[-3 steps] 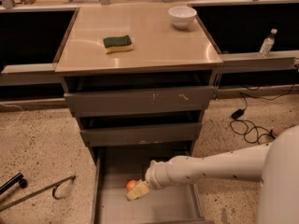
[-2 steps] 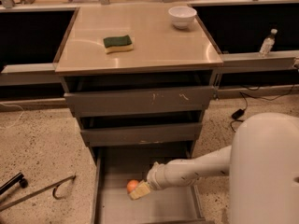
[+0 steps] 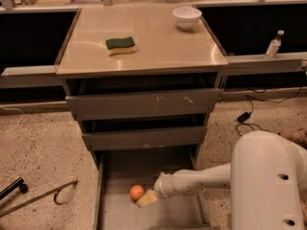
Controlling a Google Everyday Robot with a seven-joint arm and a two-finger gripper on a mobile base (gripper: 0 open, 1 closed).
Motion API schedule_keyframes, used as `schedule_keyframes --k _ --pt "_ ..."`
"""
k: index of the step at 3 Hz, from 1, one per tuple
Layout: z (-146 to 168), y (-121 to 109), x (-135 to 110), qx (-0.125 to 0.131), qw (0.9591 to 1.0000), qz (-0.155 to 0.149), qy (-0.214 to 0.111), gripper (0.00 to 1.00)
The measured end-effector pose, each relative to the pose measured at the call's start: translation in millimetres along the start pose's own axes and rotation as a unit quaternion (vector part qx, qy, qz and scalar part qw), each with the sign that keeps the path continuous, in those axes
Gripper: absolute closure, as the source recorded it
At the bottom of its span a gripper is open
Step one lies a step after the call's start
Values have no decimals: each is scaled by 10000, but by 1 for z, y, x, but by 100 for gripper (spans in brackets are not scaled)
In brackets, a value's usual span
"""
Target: Pick orange from bottom drawer and place on counter
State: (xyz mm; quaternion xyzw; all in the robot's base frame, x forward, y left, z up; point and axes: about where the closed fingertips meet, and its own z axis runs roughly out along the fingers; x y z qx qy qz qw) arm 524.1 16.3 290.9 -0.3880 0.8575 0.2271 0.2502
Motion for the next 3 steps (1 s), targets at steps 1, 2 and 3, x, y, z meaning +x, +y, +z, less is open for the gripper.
schedule_keyframes --k 1,2,3 --pt "6 -3 1 -117 9999 95 57 0" --pt "14 0 2 -133 9999 96 -2 0" --pt "43 11 4 -463 9987 56 -185 0"
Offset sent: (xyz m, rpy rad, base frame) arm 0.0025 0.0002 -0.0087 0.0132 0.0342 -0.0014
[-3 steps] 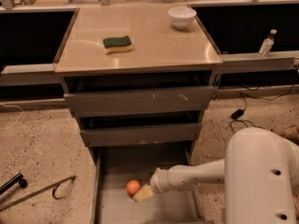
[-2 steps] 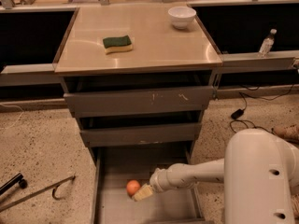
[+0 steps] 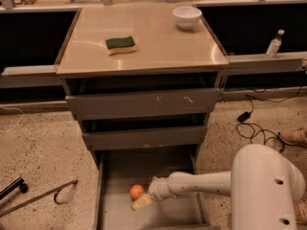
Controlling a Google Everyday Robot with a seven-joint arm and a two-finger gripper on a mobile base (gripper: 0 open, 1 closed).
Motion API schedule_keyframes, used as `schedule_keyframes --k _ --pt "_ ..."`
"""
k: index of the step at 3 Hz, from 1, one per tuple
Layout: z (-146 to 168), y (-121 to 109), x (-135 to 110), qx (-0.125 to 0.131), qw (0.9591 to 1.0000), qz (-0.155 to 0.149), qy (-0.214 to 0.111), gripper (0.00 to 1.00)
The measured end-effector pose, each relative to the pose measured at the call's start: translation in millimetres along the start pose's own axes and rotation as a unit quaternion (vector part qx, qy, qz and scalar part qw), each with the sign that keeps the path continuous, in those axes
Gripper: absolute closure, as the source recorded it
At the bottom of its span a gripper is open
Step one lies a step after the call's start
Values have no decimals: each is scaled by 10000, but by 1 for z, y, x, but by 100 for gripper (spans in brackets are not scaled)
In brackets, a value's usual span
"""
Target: Pick orange from bottom drawer and place on counter
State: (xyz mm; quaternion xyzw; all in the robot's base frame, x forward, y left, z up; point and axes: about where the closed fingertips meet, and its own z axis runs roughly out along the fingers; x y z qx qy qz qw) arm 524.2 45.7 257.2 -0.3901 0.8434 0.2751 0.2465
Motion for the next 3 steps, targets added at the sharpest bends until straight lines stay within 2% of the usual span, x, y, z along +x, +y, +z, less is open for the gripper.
schedule_keyframes --k 1,2,3 --pt "95 -5 2 -491 9984 57 -265 0" --pt "99 -3 3 -488 9985 51 -233 0" --pt "112 -14 3 -323 9990 252 -163 0"
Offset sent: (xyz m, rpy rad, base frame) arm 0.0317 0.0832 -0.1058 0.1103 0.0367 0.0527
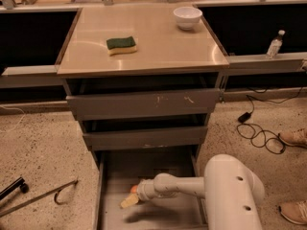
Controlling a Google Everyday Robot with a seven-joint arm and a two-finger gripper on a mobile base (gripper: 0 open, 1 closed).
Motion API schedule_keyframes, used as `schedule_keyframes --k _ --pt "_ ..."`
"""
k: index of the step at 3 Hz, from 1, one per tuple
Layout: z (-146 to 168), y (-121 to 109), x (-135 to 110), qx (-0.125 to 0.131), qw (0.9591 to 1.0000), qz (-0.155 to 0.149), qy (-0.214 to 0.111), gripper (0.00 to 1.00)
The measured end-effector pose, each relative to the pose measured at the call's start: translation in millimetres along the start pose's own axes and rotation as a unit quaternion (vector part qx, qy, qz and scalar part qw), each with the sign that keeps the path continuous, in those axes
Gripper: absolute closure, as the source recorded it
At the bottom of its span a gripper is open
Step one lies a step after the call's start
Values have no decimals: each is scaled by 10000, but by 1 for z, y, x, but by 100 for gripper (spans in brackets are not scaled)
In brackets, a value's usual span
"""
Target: Pick orange from bottom drawer and place on counter
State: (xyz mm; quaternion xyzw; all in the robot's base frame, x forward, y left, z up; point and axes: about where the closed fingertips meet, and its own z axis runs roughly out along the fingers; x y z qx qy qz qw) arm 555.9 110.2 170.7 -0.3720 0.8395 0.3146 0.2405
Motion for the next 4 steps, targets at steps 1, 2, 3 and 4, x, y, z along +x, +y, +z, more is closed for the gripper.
schedule_keyframes --k 1,2,3,4 --pt "8 -8 -1 146 9998 125 33 0" --pt "12 -14 3 211 9995 209 45 0" --pt "14 -16 13 252 9994 220 131 0" --pt "13 -18 25 312 9990 212 251 0"
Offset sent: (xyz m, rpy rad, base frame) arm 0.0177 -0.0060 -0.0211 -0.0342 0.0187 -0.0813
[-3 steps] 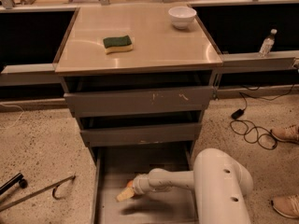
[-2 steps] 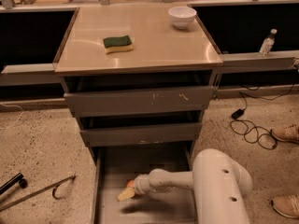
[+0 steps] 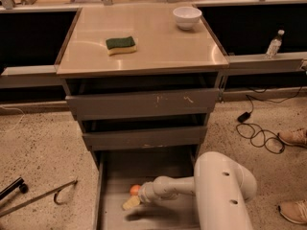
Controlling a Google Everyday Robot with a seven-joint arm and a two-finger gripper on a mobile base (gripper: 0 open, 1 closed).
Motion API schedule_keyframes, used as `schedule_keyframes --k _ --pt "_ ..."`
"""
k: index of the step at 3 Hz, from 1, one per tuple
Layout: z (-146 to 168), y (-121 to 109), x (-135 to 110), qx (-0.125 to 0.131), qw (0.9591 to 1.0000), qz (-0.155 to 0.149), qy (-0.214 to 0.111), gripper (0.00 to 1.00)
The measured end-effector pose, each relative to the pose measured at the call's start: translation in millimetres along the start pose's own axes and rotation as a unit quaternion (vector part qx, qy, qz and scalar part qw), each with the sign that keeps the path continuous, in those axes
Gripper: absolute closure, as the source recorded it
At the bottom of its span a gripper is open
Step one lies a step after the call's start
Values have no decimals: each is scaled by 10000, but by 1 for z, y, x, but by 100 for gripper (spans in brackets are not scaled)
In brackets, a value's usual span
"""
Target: Pick orange from bottom drawer and place on counter
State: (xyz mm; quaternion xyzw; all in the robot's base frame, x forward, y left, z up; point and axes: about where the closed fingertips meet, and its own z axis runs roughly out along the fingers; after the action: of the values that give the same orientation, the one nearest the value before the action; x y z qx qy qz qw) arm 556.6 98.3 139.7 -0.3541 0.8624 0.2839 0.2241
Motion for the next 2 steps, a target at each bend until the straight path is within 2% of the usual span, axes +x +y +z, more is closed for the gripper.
schedule_keyframes --k 1,2 --pt "0 0 2 11 10000 -2 20 15" --pt "0 0 2 10 10000 -2 20 39"
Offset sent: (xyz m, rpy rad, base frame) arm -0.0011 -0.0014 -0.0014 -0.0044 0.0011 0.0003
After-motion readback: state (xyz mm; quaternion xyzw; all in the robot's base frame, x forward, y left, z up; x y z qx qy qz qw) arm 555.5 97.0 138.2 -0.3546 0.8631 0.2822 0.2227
